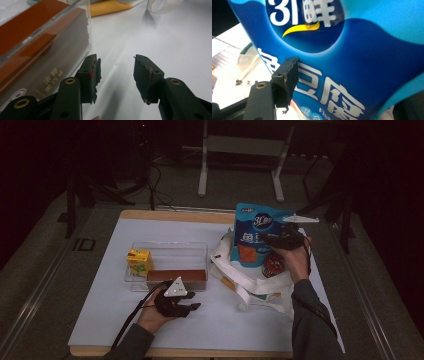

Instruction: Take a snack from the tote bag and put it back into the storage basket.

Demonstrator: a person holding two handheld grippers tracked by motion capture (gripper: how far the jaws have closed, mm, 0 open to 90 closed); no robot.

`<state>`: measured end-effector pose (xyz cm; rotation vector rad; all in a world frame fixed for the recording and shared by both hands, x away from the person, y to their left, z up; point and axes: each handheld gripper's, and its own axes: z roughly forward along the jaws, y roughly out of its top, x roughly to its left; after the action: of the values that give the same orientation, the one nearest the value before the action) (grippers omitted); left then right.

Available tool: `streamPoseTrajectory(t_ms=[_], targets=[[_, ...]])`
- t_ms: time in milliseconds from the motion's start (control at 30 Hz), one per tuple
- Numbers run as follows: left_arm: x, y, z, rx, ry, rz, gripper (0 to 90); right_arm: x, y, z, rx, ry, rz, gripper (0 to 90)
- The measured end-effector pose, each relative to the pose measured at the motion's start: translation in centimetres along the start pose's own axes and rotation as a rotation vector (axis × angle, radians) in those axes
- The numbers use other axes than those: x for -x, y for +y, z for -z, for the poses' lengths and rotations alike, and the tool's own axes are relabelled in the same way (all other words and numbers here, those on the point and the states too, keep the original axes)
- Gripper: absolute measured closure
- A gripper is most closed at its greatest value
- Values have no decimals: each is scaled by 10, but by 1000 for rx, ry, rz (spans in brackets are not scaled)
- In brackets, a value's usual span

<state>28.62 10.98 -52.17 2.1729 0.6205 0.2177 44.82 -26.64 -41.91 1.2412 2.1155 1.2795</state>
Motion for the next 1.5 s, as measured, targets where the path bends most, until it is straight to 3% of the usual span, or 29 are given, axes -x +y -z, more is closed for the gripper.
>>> streamPoseTrajectory(t_ms=[200, 300, 433, 700, 1167, 1500], targets=[[1, -1, -4, -6, -12, 7, 538, -2, 1, -2, 15, 40, -7, 412], [2, -2, -6, -19, -20, 1, 538, -4, 0, -1, 53, 71, -12, 552], [1, -4, -7, -13, -25, 9, 538, -4, 0, 1, 66, 80, -20, 652], [2, -7, -13, -14, -26, 9, 537, 4, -5, 5, 103, 140, -82, 851], [3, -10, -18, -19, -15, -6, 526, -9, 4, 10, 98, 185, -62, 894], [5, -10, -19, -24, -3, -17, 522, -16, 15, 18, 116, 212, -78, 895]])
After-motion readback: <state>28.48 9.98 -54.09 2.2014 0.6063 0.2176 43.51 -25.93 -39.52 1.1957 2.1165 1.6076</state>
